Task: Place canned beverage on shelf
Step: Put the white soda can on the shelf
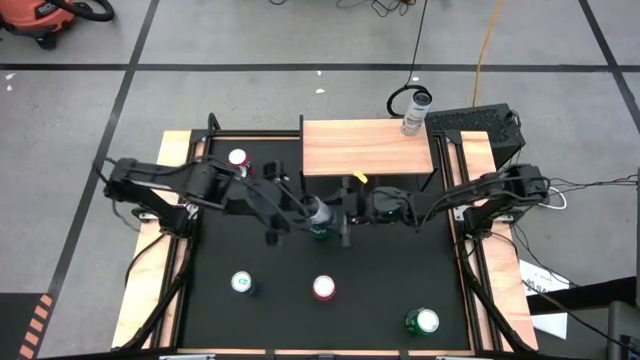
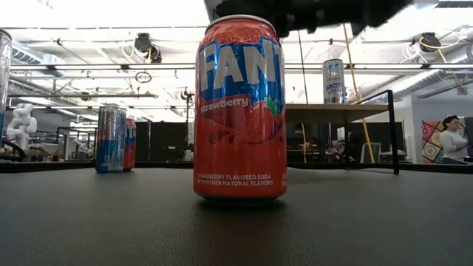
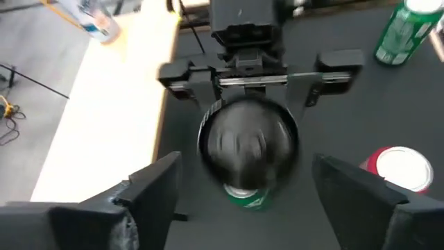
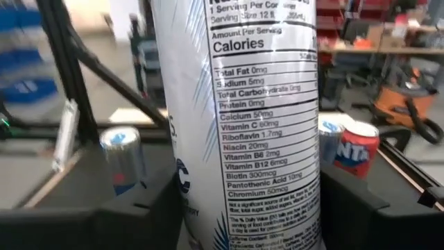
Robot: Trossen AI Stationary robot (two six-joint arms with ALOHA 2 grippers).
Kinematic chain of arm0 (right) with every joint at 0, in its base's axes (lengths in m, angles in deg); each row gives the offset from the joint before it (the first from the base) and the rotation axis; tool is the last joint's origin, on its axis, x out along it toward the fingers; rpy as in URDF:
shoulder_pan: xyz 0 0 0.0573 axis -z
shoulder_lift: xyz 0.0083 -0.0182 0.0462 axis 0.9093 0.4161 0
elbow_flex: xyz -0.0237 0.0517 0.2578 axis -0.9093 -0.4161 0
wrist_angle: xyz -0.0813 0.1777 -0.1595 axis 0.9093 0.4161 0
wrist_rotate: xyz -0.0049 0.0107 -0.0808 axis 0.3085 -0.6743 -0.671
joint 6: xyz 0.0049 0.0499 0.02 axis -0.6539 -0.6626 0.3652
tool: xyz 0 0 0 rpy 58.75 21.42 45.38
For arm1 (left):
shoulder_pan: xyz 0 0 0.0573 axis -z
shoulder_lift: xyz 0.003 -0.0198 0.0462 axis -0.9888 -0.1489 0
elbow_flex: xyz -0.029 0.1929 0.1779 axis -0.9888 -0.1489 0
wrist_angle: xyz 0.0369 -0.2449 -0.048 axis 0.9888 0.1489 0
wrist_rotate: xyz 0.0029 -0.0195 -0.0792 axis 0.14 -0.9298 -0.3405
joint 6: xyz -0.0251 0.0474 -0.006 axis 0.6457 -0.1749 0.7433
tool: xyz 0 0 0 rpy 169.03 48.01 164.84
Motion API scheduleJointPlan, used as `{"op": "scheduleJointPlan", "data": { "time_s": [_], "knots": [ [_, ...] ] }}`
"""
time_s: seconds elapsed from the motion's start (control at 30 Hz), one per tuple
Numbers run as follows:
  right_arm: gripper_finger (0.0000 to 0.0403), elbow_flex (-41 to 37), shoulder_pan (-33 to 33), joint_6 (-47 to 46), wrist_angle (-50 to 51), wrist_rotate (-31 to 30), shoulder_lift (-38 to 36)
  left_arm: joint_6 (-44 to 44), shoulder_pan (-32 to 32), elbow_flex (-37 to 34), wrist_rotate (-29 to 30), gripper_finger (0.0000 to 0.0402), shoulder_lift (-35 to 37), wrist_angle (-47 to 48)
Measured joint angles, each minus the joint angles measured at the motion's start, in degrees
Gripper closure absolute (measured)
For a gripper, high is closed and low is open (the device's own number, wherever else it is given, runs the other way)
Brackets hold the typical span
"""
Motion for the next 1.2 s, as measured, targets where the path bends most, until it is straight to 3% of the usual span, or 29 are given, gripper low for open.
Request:
{"op": "scheduleJointPlan", "data": {
  "time_s": [0.17,0.3,0.57,0.7,0.97,1.2],
  "knots": [
    [0.0156,-8.28,2.22,-2.88,-15.96,5.21,0.00,1.41,1.57,-1.06,7.38,0.0070,4.83,-0.47],
    [0.0156,-11.47,2.37,-2.80,-24.49,6.85,-0.03,-0.45,1.73,-7.66,9.03,0.0068,7.46,-8.80],
    [0.0155,-11.86,1.99,0.19,-28.40,9.15,-0.04,-11.34,-1.75,-29.54,-2.22,0.0067,6.53,-47.62],
    [0.0155,-11.89,1.94,0.44,-28.37,9.08,-0.04,-12.35,-3.62,-36.20,-6.97,0.0067,6.46,-59.98],
    [0.0154,-11.93,1.93,2.39,-29.22,8.87,-0.10,-10.69,-6.65,-43.57,-11.22,0.0068,6.49,-74.20],
    [0.0154,-11.93,1.91,2.57,-27.93,8.78,-0.11,-10.33,-7.80,-43.85,-14.35,0.0068,3.94,-77.42]
  ]
}}
